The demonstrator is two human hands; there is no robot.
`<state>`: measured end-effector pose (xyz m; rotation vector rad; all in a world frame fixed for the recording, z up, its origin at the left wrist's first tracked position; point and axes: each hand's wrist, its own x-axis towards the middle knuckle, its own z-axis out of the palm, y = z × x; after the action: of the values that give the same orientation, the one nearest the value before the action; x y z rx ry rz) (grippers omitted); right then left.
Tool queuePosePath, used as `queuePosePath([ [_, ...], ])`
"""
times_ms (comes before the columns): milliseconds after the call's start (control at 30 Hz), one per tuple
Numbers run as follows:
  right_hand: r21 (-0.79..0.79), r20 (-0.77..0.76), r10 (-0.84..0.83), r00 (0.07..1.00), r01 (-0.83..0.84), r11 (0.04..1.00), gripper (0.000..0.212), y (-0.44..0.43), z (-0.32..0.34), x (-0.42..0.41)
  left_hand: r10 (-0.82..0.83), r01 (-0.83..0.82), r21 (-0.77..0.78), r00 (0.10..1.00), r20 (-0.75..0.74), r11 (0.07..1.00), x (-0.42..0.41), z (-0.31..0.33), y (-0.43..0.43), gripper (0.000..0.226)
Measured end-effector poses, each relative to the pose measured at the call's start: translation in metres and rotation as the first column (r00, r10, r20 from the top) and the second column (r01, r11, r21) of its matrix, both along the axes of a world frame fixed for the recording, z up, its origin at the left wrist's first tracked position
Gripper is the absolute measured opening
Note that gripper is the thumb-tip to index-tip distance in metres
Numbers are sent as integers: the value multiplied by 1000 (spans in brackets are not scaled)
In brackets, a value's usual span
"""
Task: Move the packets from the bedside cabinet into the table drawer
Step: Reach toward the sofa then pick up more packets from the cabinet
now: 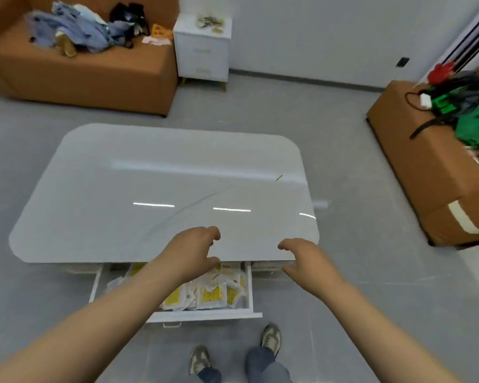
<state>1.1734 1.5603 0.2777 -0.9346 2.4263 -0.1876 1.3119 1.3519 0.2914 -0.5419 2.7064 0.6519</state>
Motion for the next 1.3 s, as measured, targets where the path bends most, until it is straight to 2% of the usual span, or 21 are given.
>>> queuePosePath([
  [133,-114,-140,-94,986,79,990,44,34,65,-23,-117,110,-54,982,-145,992,-39,65,21,45],
  [300,-238,-279,-190,941,124,963,46,90,141,-64,-255,217,-153,917,-307,964,-102,143,67,45],
  [500,-281,-462,-240,854,116,953,48,179,215,-124,-377,286,-257,807,-455,923,-177,207,152,44],
  [700,-299,-602,-269,752,100,949,49,267,279,-184,-425,273,-338,715,-555,901,-255,260,239,46],
  [933,-391,-665,-348,661,88,916,48,331,329,-242,-448,266,-365,612,-652,892,-326,307,304,44],
  [1300,-453,-689,-398,606,69,889,44,343,351,-375,-467,291,-365,550,-693,884,-464,327,320,43],
])
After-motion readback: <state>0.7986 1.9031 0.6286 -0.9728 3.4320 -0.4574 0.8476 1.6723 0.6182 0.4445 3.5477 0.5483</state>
